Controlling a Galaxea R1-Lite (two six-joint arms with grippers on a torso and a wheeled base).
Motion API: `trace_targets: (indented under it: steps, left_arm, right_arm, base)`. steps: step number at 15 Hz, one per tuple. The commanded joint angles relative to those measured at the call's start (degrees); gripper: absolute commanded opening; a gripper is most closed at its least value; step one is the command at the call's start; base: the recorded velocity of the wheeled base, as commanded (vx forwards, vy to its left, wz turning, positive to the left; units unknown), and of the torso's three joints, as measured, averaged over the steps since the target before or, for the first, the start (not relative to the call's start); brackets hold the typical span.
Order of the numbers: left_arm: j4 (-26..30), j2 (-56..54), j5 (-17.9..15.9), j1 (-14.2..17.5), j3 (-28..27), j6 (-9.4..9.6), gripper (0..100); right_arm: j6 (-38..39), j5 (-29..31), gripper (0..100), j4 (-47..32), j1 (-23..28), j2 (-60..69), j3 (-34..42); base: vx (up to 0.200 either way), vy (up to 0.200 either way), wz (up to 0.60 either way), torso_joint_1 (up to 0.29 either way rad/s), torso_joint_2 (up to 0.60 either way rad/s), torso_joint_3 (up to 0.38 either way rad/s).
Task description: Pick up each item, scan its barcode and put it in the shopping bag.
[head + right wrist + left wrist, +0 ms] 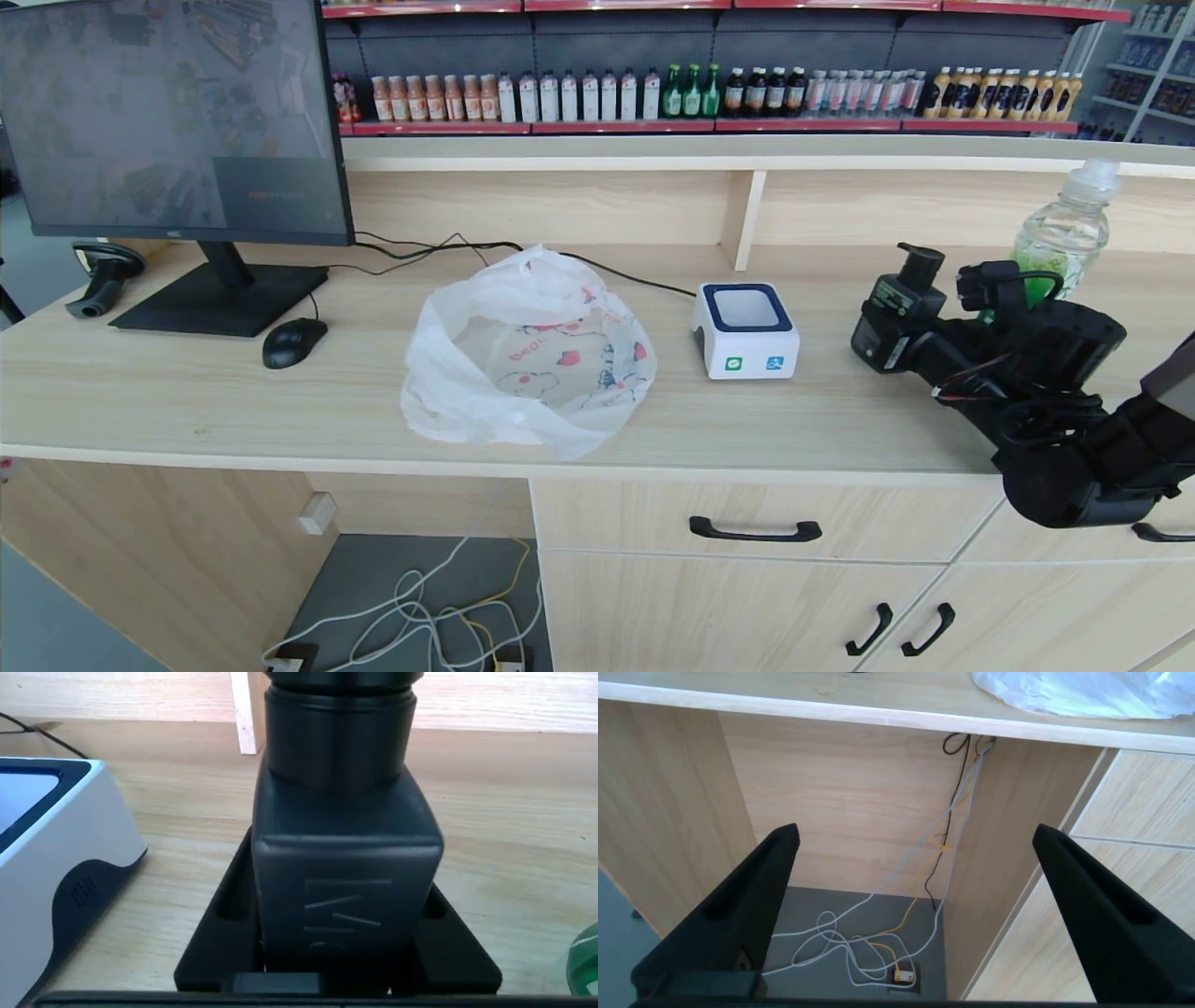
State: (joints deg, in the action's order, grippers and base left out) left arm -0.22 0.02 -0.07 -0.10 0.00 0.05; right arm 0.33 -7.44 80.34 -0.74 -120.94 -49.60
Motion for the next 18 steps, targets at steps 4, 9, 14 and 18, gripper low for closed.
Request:
trace_targets:
  steps: [4,9,14,18]
  left_arm:
    - [-0.04,-0.02,-0.01,0.01,0.00,0.04,100]
    - [-0.04,-0.02,-0.01,0.01,0.00,-0.05,100]
    - [-0.04,-0.02,-0.01,0.01,0.00,0.04,100]
    - [-0.04,-0.02,-0.01,0.01,0.00,-0.05,100]
  right_arm:
    - [-0.24,-0.03,0,0.08,-0.40,1.59,-0.14]
    - [-0.33,-0.03,0,0.08,-1.89,5.37,0.65]
    - [-0.86,-0.03,0,1.49,-5.32,12.57,7.59]
    - [-0.86,-0.03,0,2.02,-11.12,21.01,17.17]
  base:
    - [0.000,0.000,0.00,0.000,0.00,0.000]
    - [0.000,0.000,0.00,0.000,0.00,0.000]
    - [0.000,0.000,0.00,0.000,0.00,0.000]
    - [0.000,0.000,0.00,0.000,0.00,0.000]
